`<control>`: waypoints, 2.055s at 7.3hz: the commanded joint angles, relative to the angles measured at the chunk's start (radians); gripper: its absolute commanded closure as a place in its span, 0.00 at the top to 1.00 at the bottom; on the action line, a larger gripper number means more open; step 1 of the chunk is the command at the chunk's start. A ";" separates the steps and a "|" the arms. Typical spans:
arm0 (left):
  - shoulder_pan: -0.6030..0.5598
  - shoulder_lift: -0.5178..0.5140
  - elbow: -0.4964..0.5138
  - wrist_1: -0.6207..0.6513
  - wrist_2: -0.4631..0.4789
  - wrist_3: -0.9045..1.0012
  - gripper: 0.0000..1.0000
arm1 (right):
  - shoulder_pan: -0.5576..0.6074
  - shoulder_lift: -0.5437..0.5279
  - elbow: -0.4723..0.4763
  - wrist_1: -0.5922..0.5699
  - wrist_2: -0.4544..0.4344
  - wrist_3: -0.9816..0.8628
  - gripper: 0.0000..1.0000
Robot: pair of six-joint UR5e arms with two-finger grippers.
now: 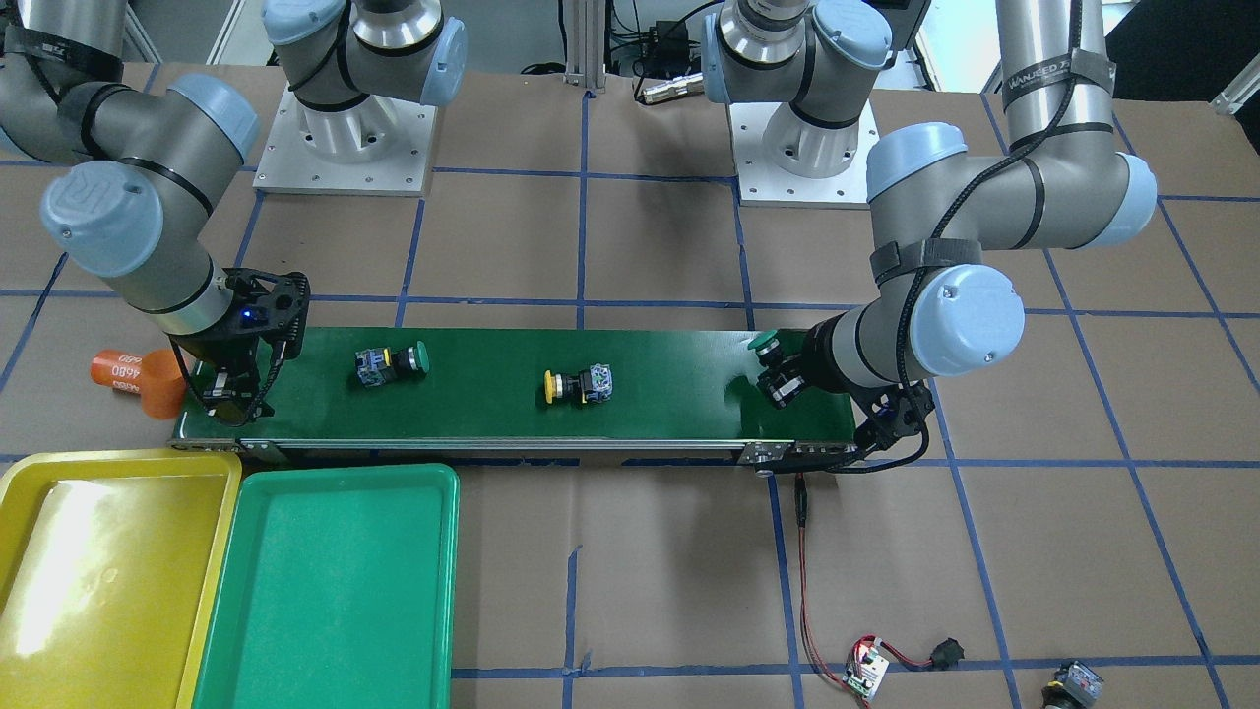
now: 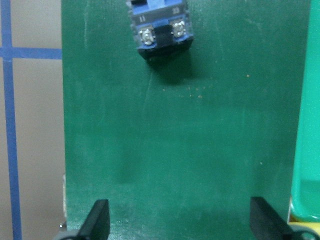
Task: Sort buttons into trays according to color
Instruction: 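Carry the green-cap button with the left gripper onto the belt's near end and release, then grasp yellow-cap button with left while right grasps green-cap button on belt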
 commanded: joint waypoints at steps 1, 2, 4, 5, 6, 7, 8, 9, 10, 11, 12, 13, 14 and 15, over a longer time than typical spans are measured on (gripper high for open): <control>-0.030 -0.002 0.001 0.011 0.001 -0.175 0.30 | 0.001 0.000 0.000 0.000 0.000 -0.003 1.00; -0.037 -0.007 -0.002 0.023 0.001 -0.254 0.33 | 0.001 0.001 0.000 0.000 0.000 -0.007 1.00; -0.037 -0.010 -0.001 0.034 0.006 -0.254 0.67 | 0.001 0.004 0.005 0.000 0.011 -0.004 1.00; -0.035 -0.008 0.002 0.051 0.004 -0.248 0.80 | 0.001 0.004 0.005 0.000 0.013 -0.006 1.00; -0.035 -0.010 0.010 0.080 0.006 -0.250 0.89 | 0.001 0.004 0.003 0.000 0.014 -0.007 1.00; -0.026 0.002 0.019 0.118 0.004 -0.236 1.00 | 0.001 0.004 0.003 0.000 0.014 -0.006 1.00; -0.002 -0.004 0.027 0.174 0.012 -0.177 1.00 | 0.004 0.004 0.006 0.002 0.014 -0.003 1.00; 0.064 -0.020 0.054 0.231 0.015 -0.006 1.00 | 0.017 0.006 0.005 0.000 0.010 0.000 1.00; 0.163 -0.036 0.087 0.235 0.038 0.252 1.00 | 0.021 0.004 0.005 0.000 0.009 0.002 1.00; 0.240 -0.071 0.134 0.242 0.039 0.440 1.00 | 0.021 0.007 0.005 0.000 0.011 0.000 1.00; 0.279 -0.124 0.216 0.256 0.041 0.582 1.00 | 0.021 0.008 0.005 0.000 0.013 0.002 1.00; 0.292 -0.190 0.321 0.255 0.049 0.735 1.00 | 0.021 0.006 0.006 0.000 0.013 0.002 1.00; 0.292 -0.265 0.391 0.256 0.087 0.946 1.00 | 0.022 0.006 0.006 0.000 0.011 0.003 1.00; 0.299 -0.318 0.438 0.265 0.099 1.115 1.00 | 0.024 0.006 0.006 0.002 0.011 0.007 1.00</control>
